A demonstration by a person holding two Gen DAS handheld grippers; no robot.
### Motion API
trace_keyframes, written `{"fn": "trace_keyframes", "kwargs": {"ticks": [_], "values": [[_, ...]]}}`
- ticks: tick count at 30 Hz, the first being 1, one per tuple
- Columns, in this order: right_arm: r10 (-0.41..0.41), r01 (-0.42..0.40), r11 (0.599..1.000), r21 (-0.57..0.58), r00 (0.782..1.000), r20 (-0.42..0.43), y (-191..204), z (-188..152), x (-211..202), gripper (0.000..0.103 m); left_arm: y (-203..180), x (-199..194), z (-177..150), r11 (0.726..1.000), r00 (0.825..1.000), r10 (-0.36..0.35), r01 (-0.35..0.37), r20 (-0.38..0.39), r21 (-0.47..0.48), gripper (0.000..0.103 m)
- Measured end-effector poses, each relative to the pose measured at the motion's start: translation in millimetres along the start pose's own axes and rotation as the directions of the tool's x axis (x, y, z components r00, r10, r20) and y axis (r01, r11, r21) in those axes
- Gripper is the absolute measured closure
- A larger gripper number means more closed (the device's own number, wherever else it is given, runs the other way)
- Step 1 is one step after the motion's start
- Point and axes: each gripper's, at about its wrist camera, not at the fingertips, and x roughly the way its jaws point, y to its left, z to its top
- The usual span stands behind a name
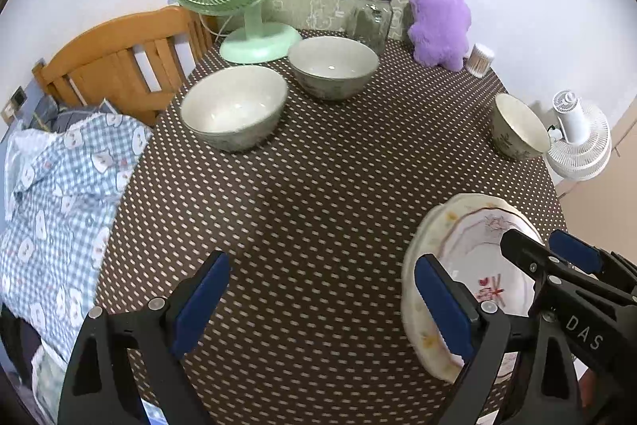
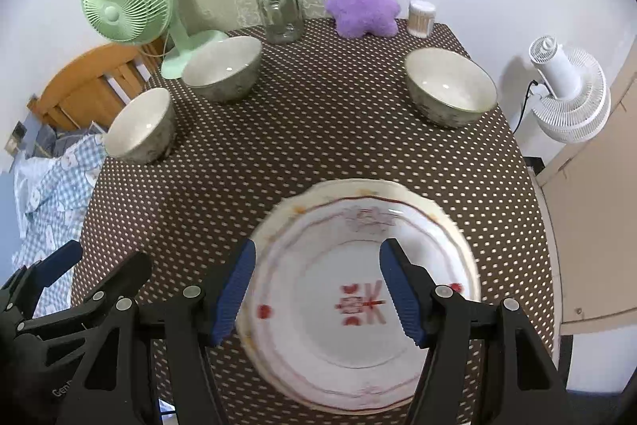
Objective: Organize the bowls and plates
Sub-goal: 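Open both tools to release the plate stack, then reach both tools to the large grey bowl and grasp its rim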
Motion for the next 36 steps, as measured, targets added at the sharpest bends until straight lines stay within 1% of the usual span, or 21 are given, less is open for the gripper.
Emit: {"fn": "trace_keyframes", "kwargs": {"ticks": [2,4,8,12,15,18,20,25,30,32,33,36], "values": [[-0.016,0.016,1.000,0.014,1.000,0.001,14.3,0.6,0.5,0.035,14.5,1.7,5.2,1.000,1.000,-0.013,0.013,0.004,0.010,0.011],[-0.013,0.013,0.999,0.033,1.000,0.003,28.1,3.3,0.9,0.035,31.0,3.4,12.2,1.000,1.000,0.003,-0.004,0.019,0.010,0.012],[-0.022,0.020,0.999,0.045,0.998,0.059,63.5,13.2,3.2,0.035,59.0,10.1,24.8,1.000,0.999,0.009,-0.010,0.040,0.014,0.018],[0.005,-0.010,0.998,0.060,0.996,0.087,90.5,25.3,10.5,0.035,81.8,19.0,37.8,0.999,0.998,0.025,-0.026,0.055,0.032,0.019],[0.012,-0.018,0.998,0.057,0.995,0.101,111.1,34.1,20.1,0.035,95.3,26.1,48.3,0.998,0.997,0.029,-0.032,0.074,0.050,0.022],[0.014,-0.019,0.999,0.048,0.994,0.108,132.1,45.4,32.8,0.035,104.2,37.3,56.9,0.998,0.997,0.031,-0.035,0.077,0.056,0.025],[0.014,-0.018,0.999,0.043,0.994,0.111,140.2,52.3,40.6,0.035,108.3,43.3,62.6,0.997,0.996,0.036,-0.041,0.079,0.062,0.027],[-0.001,-0.005,0.998,0.057,0.994,0.111,152.7,77.6,65.2,0.035,117.7,62.6,84.7,0.996,0.994,0.047,-0.055,0.101,0.075,0.027],[-0.018,0.010,0.997,0.071,0.994,0.106,158.6,99.9,85.8,0.035,127.2,85.6,107.8,0.996,0.994,0.049,-0.057,0.101,0.073,0.033],[-0.022,0.015,0.998,0.066,0.995,0.101,162.3,108.2,95.2,0.036,128.2,92.7,113.6,0.996,0.994,0.051,-0.058,0.098,0.072,0.036],[-0.023,0.017,0.998,0.063,0.995,0.099,163.9,110.3,98.7,0.038,128.7,97.6,116.6,0.996,0.994,0.051,-0.058,0.094,0.072,0.036],[-0.023,0.019,0.998,0.053,0.997,0.079,169.1,117.7,112.3,0.044,129.6,109.8,121.4,0.996,0.996,0.049,-0.055,0.071,0.077,0.046]]}}
